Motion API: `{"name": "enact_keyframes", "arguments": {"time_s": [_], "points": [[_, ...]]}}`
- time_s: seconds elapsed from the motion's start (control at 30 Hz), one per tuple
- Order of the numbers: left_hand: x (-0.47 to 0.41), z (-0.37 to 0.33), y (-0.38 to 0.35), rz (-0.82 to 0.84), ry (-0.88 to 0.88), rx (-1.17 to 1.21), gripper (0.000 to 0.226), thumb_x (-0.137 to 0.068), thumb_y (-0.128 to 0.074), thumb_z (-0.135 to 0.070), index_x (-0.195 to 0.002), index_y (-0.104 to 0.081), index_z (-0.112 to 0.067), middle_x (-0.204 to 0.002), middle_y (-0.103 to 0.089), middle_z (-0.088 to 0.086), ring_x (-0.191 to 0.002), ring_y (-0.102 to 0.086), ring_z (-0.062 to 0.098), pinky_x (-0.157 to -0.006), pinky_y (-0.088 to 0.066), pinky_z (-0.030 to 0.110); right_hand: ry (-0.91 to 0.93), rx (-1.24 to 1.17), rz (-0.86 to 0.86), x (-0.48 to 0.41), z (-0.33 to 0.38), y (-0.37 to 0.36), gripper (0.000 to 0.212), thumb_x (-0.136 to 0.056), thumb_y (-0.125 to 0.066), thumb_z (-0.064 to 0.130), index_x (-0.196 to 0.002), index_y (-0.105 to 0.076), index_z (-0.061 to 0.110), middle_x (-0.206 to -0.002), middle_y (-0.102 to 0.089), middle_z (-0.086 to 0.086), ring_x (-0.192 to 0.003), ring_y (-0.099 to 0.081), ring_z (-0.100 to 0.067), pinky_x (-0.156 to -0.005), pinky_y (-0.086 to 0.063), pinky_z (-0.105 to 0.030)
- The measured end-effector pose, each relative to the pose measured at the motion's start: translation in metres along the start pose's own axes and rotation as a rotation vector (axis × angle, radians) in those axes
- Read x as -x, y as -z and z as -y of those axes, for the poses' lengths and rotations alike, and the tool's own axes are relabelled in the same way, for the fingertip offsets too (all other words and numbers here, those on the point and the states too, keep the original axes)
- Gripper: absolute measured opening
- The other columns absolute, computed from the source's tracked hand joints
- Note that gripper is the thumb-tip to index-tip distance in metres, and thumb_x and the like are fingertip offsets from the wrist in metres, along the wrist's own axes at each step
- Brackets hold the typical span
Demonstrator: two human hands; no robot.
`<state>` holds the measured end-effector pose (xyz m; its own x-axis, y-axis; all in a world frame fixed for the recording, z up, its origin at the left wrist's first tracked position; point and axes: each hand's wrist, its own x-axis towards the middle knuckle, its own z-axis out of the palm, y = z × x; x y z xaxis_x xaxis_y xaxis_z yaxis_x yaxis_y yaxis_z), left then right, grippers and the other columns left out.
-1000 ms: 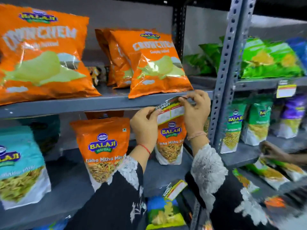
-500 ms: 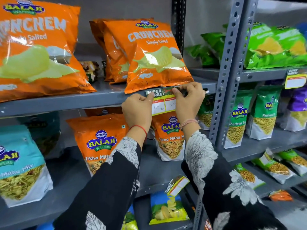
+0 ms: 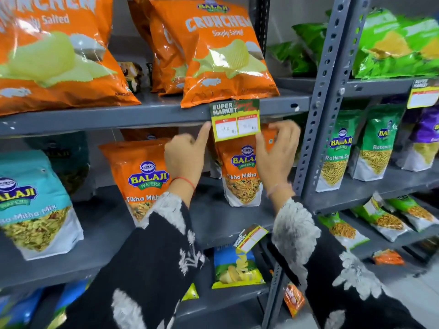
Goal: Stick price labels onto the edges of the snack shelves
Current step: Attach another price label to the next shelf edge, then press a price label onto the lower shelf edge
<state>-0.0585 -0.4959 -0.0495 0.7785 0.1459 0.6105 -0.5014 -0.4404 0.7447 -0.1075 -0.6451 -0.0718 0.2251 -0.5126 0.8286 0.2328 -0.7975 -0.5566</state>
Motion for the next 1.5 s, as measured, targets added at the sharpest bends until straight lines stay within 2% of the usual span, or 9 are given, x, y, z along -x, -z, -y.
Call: {"name": "enact_keyframes", "arguments": {"time_s": [0.17,0.33,0.43,0.53,0.63,0.77,0.97,1.13,1.5], "points": [[0.089,0.105,-0.013,0.248,0.297,0.128,0.049,-0.081,-0.058,-0.039,-0.043,-0.056,-0.009,-0.047,-0.065,0.007,-0.055,-0.065,0.031,-0.064,-0.057,0.044,-0.115,0.207,0.527,0.103,-0.092,0.020,0.020,-0.086,-0.058,0.015,-0.102,-0.060,0.003,-0.120,-0.055,-0.020,-0.107,-0.052,-0.036,-0.088,-0.048,-0.048],[0.175,0.175,-0.051,0.474,0.949,0.339,0.031,-0.078,-0.058,-0.010,-0.049,-0.060,-0.018,-0.031,-0.057,-0.013,-0.049,-0.059,0.015,-0.040,-0.042,0.012,-0.329,0.199,0.778,0.146,-0.129,0.030,0.024,-0.087,-0.060,0.009,-0.111,-0.062,0.007,-0.127,-0.057,-0.015,-0.113,-0.054,-0.032,-0.096,-0.047,-0.045],[0.200,0.186,-0.072,0.522,1.072,0.384,0.021,-0.070,-0.060,-0.017,-0.051,-0.065,-0.021,-0.063,-0.062,0.001,-0.063,-0.051,0.019,-0.042,-0.040,0.015,-0.303,0.225,0.851,0.154,-0.138,0.025,0.027,-0.086,-0.060,0.006,-0.112,-0.062,0.009,-0.121,-0.062,-0.017,-0.111,-0.056,-0.032,-0.094,-0.044,-0.040],[0.205,0.182,-0.093,0.533,1.187,0.527,0.015,-0.088,-0.051,-0.012,-0.100,-0.056,-0.020,-0.085,-0.055,0.000,-0.072,-0.052,0.013,-0.055,-0.043,0.018,-0.284,0.235,0.829,0.159,-0.145,0.017,0.027,-0.082,-0.061,0.000,-0.108,-0.064,0.007,-0.110,-0.067,-0.020,-0.103,-0.059,-0.034,-0.088,-0.047,-0.039],[0.204,0.180,-0.115,0.589,1.155,0.557,0.039,-0.086,-0.052,-0.006,-0.124,-0.046,-0.010,-0.103,-0.054,0.001,-0.094,-0.049,0.016,-0.071,-0.040,0.025,-0.230,0.256,0.804,0.162,-0.152,0.006,0.030,-0.077,-0.064,-0.004,-0.106,-0.062,0.005,-0.101,-0.064,-0.022,-0.092,-0.061,-0.037,-0.079,-0.050,-0.043],[0.202,0.175,-0.133,0.472,0.982,0.310,0.014,-0.074,-0.065,-0.002,-0.086,-0.071,-0.005,-0.085,-0.073,0.015,-0.076,-0.062,0.017,-0.068,-0.040,0.029,-0.203,0.374,0.827,0.165,-0.153,-0.005,0.009,-0.075,-0.063,-0.002,-0.082,-0.066,0.004,-0.089,-0.060,-0.022,-0.080,-0.060,-0.038,-0.062,-0.048,-0.042],[0.218,0.169,-0.101,0.408,0.590,0.048,0.009,-0.076,-0.064,-0.005,-0.081,-0.071,-0.003,-0.088,-0.073,0.020,-0.080,-0.064,0.025,-0.064,-0.041,0.020,-0.409,0.210,0.586,0.201,-0.147,0.028,0.010,-0.071,-0.066,-0.009,-0.068,-0.068,0.001,-0.075,-0.065,-0.018,-0.065,-0.051,-0.012,-0.055,-0.034,-0.006],[0.207,0.167,-0.102,0.371,0.587,0.082,0.012,-0.076,-0.066,-0.009,-0.084,-0.071,-0.002,-0.089,-0.073,0.021,-0.078,-0.060,0.019,-0.068,-0.043,0.021,-0.628,0.078,0.520,0.197,-0.148,0.016,0.006,-0.069,-0.068,-0.010,-0.073,-0.069,-0.005,-0.078,-0.061,-0.017,-0.061,-0.052,0.003,-0.060,-0.032,0.005],[0.179,0.163,-0.111,0.405,0.614,-0.131,0.020,-0.076,-0.064,-0.020,-0.082,-0.071,-0.002,-0.089,-0.072,0.025,-0.086,-0.063,0.033,-0.070,-0.043,0.026,-0.795,0.166,0.487,0.197,-0.154,-0.018,0.016,-0.068,-0.074,0.000,-0.071,-0.060,0.009,-0.084,-0.060,-0.016,-0.078,-0.055,-0.029,-0.067,-0.037,-0.024]]}}
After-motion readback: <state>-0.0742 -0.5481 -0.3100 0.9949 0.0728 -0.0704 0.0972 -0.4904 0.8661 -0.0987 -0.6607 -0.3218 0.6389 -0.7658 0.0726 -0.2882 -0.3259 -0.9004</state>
